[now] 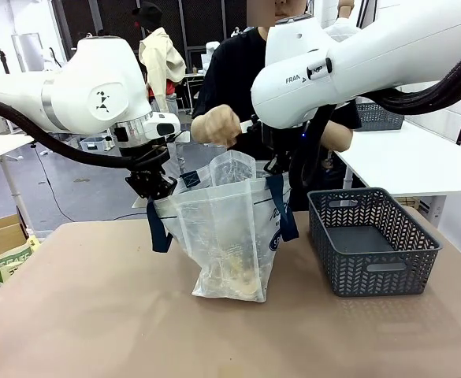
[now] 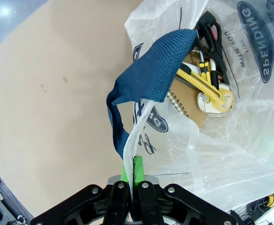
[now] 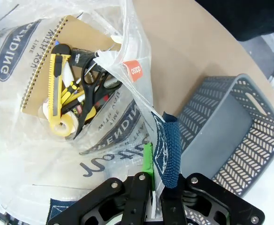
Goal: Transfer purchased items from the store into the shopping bag.
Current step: Move the Reusable shopping bag to the right side of the table.
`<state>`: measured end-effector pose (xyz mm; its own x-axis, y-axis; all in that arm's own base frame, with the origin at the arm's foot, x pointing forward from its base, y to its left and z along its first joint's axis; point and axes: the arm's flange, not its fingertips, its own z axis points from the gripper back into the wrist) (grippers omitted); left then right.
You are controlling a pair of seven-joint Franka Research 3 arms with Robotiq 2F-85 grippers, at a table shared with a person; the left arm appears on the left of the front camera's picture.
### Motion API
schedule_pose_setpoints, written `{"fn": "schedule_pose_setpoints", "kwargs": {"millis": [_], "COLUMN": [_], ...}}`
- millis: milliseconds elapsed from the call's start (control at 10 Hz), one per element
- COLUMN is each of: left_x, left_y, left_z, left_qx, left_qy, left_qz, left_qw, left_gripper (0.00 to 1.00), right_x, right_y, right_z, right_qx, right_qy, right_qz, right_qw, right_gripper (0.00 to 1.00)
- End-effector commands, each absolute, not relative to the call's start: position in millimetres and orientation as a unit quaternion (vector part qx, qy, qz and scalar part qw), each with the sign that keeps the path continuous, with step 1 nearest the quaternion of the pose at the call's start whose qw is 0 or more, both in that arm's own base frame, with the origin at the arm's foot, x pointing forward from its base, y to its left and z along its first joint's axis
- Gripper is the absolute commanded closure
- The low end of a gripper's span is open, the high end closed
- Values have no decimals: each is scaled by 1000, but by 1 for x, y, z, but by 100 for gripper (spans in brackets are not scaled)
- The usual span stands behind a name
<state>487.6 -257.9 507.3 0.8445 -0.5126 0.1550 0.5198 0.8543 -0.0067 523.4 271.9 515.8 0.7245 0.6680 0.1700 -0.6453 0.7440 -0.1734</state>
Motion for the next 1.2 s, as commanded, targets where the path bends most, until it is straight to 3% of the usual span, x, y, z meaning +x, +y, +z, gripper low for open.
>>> {"fn": "schedule_pose_setpoints", "kwargs": {"millis": [0,1100], "left_x": [487,487], "left_y": [-257,-257], "left_z": [507,507], "left_qx": [-24,-24], "left_qy": [-73,-73], "left_qz": [-267,-267], "left_qw": [961,961], "left_gripper": [100,100], "right_x": [524,524], "right_y": [270,270], "right_z": [514,514], "right_qx": [-52,-52], "right_qy": [-110,-110], "right_qz": [353,353], "right_qw": [928,928], "right_gripper": [100,100]}}
